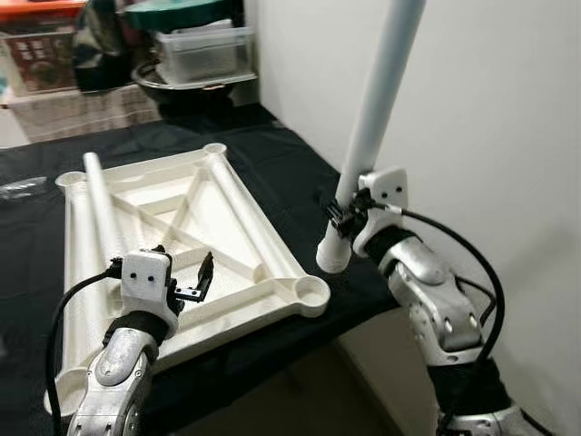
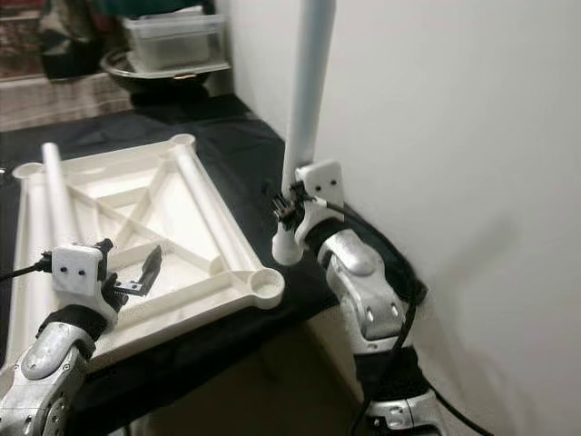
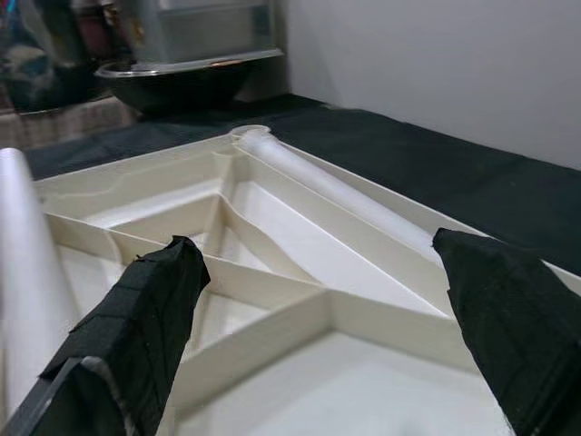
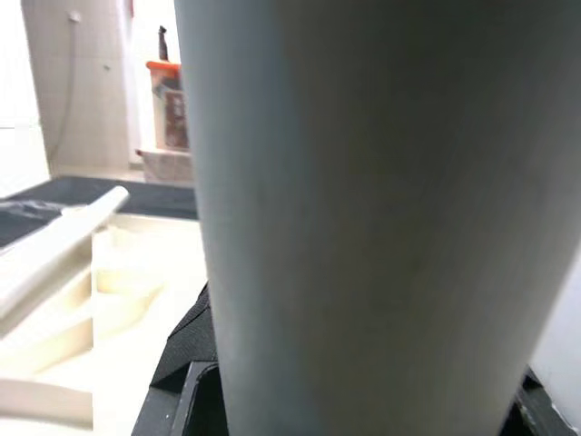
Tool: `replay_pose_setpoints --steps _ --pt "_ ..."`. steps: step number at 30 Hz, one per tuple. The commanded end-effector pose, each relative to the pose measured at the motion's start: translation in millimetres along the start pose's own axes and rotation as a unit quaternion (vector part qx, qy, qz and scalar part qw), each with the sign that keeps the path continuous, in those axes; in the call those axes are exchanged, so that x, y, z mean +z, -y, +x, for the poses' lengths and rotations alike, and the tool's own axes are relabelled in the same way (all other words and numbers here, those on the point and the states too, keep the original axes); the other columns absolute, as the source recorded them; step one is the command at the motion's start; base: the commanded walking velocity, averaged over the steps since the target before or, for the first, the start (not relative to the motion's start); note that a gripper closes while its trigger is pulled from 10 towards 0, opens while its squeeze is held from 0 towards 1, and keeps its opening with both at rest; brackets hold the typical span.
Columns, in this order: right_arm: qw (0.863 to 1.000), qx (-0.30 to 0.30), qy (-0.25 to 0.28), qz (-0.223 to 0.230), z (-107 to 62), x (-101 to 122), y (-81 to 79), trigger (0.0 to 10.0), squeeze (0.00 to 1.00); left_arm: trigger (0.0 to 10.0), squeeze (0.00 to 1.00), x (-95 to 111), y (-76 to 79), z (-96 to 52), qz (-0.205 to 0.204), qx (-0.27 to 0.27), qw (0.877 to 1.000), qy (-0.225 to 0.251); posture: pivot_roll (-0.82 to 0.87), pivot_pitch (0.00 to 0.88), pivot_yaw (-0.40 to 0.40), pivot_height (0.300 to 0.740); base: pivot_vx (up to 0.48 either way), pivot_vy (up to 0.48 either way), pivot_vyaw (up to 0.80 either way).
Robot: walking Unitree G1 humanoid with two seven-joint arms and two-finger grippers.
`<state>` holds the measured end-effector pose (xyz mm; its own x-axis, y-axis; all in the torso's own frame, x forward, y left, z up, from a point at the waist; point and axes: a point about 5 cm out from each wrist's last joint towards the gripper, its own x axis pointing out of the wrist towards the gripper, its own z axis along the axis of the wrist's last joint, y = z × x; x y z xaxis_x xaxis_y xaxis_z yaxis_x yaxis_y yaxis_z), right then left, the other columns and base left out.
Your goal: Building children table
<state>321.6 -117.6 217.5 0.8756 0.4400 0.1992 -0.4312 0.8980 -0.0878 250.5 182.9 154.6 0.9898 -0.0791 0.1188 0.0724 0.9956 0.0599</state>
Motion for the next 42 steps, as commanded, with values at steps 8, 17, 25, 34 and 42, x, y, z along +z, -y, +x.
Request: replay_pose_setpoints --steps 8,17,25,34,42 --pt "1.000 0.023 0.018 -0.003 3.0 8 -4.7 10.0 0.00 10.0 0.00 0 5.8 -1.0 0.003 -0.008 1.000 0.010 -0.01 0.000 -0.033 0.740 0.099 0.000 0.00" --pt "0.999 0.039 0.021 -0.007 4.1 11 -3.5 10.0 0.00 10.0 0.00 0 9.8 -1.4 0.008 -0.018 1.000 0.008 -0.01 0.000 -0.035 0.740 0.000 0.000 0.00" --pt "0.999 0.026 0.022 0.003 4.6 13 1.1 10.0 0.00 10.0 0.00 -2 10.8 -2.3 0.009 -0.022 1.000 0.007 -0.01 0.000 -0.036 0.740 0.000 0.000 0.00" --pt "0.999 0.044 0.029 0.005 4.9 17 1.9 10.0 0.00 10.0 0.00 -1 13.2 -1.6 0.019 -0.031 0.999 0.013 -0.01 0.000 -0.035 0.740 0.000 0.000 -0.75" --pt "0.997 0.076 0.026 0.006 5.7 15 -8.3 10.0 0.00 10.0 0.00 -1 13.5 -1.6 0.027 -0.034 0.999 0.013 0.00 0.000 -0.038 0.740 0.000 0.000 0.00"
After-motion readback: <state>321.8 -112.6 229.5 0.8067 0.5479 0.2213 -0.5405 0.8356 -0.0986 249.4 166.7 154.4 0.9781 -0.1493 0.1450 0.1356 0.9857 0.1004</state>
